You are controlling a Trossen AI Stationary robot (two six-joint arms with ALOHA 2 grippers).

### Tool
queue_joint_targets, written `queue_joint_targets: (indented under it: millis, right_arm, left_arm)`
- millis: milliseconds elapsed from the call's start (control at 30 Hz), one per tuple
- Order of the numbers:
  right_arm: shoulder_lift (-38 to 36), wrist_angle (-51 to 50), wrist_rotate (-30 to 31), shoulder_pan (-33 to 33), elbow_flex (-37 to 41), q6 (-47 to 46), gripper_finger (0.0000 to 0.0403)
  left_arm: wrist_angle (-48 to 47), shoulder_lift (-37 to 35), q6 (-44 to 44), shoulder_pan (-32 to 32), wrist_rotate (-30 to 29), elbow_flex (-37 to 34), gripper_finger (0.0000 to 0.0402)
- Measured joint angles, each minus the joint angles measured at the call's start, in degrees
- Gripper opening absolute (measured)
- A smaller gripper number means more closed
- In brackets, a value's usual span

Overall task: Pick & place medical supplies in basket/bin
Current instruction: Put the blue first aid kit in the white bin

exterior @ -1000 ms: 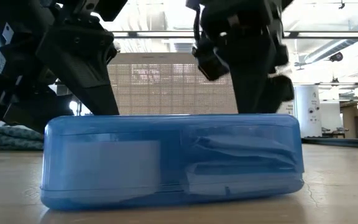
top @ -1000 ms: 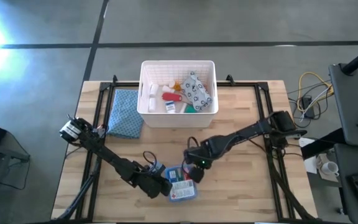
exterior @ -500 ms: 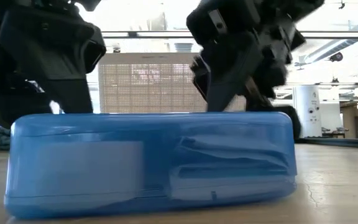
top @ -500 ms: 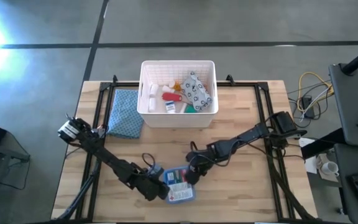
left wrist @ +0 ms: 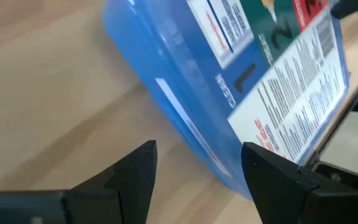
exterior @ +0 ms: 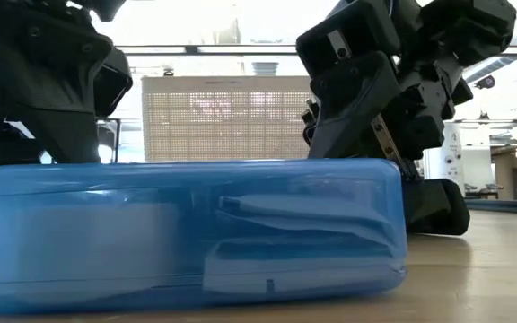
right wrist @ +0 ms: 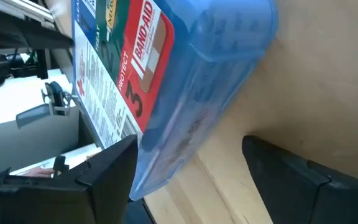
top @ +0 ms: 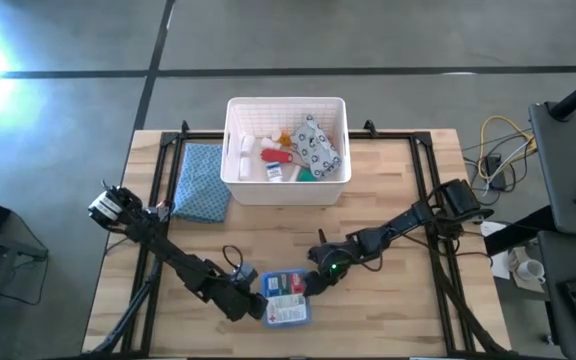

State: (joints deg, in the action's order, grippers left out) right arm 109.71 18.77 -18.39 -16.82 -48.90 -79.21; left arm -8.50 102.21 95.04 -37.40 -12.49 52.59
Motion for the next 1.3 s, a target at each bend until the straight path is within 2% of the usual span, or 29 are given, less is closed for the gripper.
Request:
queue_joint_targets:
  millis: [167, 467, 733, 867, 967, 1300]
  right_arm:
    - [1.6, -0.05, 0.92, 0.02, -2.18, 0.45, 0.03]
    - [7.76, -1.54, 1.1, 0.32, -10.79, 2.75, 0.03]
    - [6.74, -1.79, 2.35, 1.54, -13.2, 6.88, 0.0288]
    - [6.42, 0.0, 3.83, 1.84, -15.09, 7.0, 0.0285]
    - [6.47, -0.77, 3.24, 1.79, -16.67, 7.4, 0.0285]
    - [6.25, -13.93, 0.55, 1.53, -22.12, 15.32, 0.0261]
  left_arm:
    - [2.5, 0.02, -1.48, 0.71, 0.13, -0.01, 0.0212]
    - [3.6, 0.02, -1.35, 2.07, 0.45, -0.11, 0.0212]
    - [3.69, 0.02, -1.06, 1.83, 0.79, -0.4, 0.0212]
    - [5.36, 0.07, -2.17, 2.17, -2.14, -0.36, 0.0212]
    - [5.32, 0.09, -2.79, 2.16, -1.99, -0.29, 0.0212]
    - [4.56, 0.1, -3.02, 2.33, -1.96, -0.31, 0.0211]
